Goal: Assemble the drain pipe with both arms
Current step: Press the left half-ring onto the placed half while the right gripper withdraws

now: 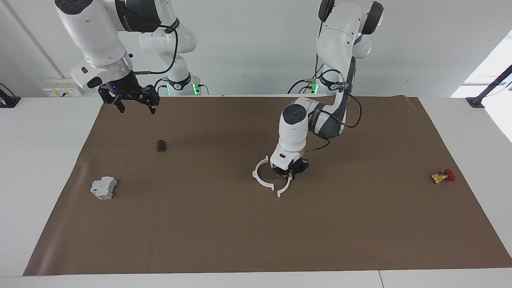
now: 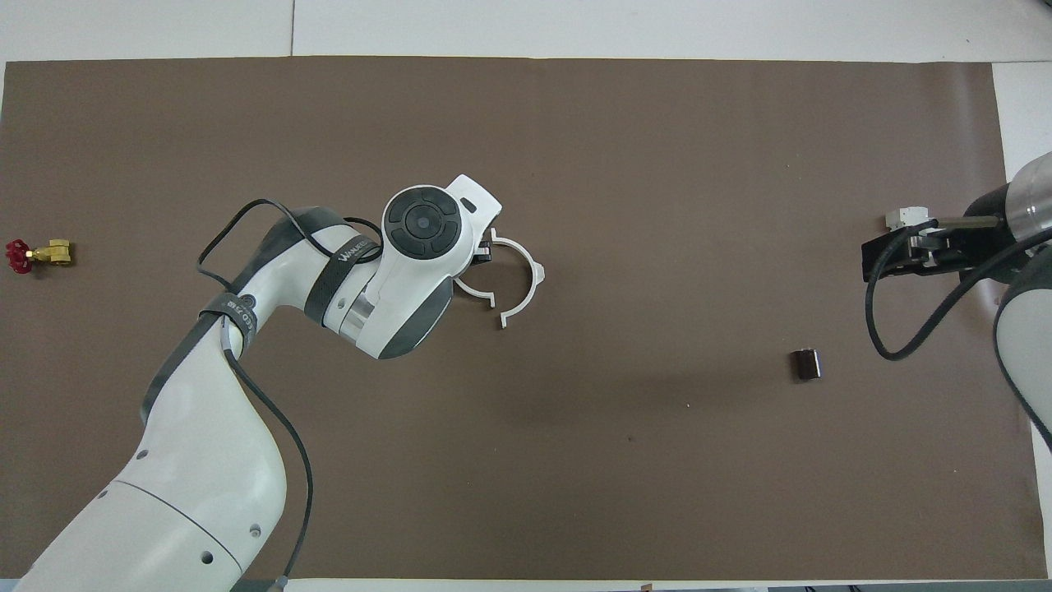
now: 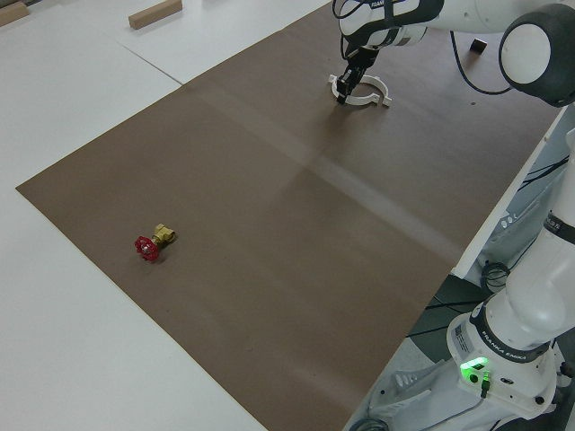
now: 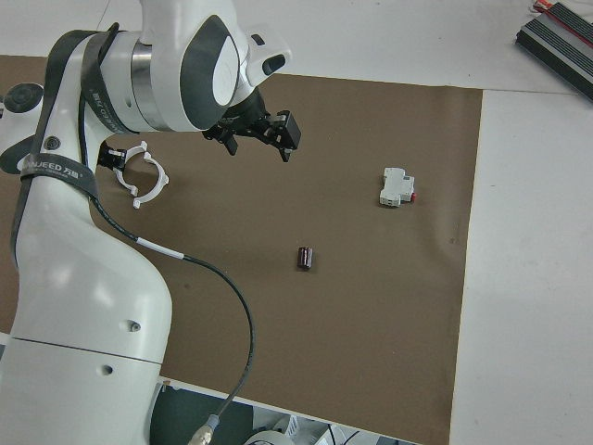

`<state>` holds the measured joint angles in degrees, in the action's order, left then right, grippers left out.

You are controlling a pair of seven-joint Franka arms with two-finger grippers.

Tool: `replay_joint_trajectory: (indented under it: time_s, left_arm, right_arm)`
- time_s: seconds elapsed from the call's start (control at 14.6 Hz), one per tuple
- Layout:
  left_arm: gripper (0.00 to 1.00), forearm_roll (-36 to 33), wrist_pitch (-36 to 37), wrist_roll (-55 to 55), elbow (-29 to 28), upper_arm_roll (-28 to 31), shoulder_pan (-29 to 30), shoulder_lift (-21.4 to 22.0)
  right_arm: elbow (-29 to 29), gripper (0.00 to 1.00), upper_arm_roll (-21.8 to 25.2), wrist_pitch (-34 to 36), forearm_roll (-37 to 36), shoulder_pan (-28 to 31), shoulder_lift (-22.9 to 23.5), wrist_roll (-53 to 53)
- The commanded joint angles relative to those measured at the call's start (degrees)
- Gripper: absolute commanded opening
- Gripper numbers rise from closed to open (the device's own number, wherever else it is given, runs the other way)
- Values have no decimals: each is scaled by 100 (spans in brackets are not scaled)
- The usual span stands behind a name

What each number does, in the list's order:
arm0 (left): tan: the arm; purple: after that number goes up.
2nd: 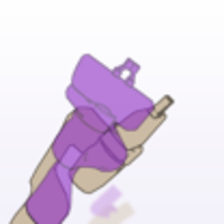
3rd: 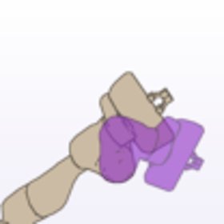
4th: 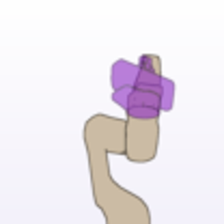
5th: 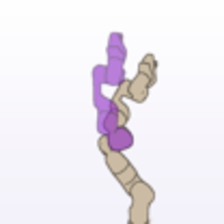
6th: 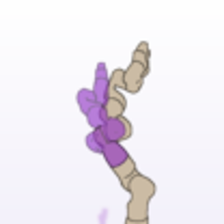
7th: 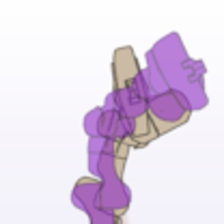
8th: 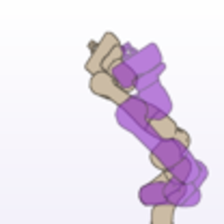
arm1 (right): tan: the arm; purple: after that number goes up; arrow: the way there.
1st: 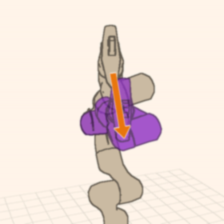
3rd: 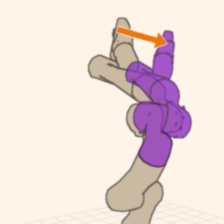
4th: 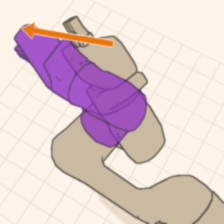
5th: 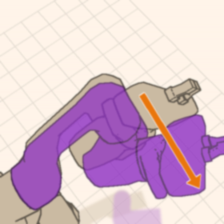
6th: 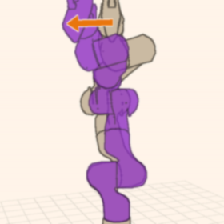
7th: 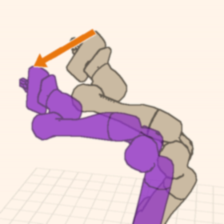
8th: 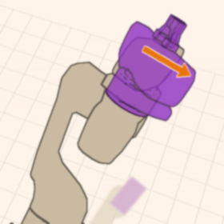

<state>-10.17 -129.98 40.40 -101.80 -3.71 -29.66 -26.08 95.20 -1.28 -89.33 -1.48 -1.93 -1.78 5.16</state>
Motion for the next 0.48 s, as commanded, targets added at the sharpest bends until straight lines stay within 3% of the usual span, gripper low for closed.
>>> replay_joint_trajectory:
  time_s: [0.0, 0.41]
  left_arm:
    - [0, -143, -158, 90, -472, 54, -57, 402]
    - [0, -143, -580, 108, -815, 37, -145, 489]
  right_arm:
    - [77, 100, -12, -120, -89, 52, -42, -208]
    - [69, 100, 23, -190, -46, 192, -33, -226]
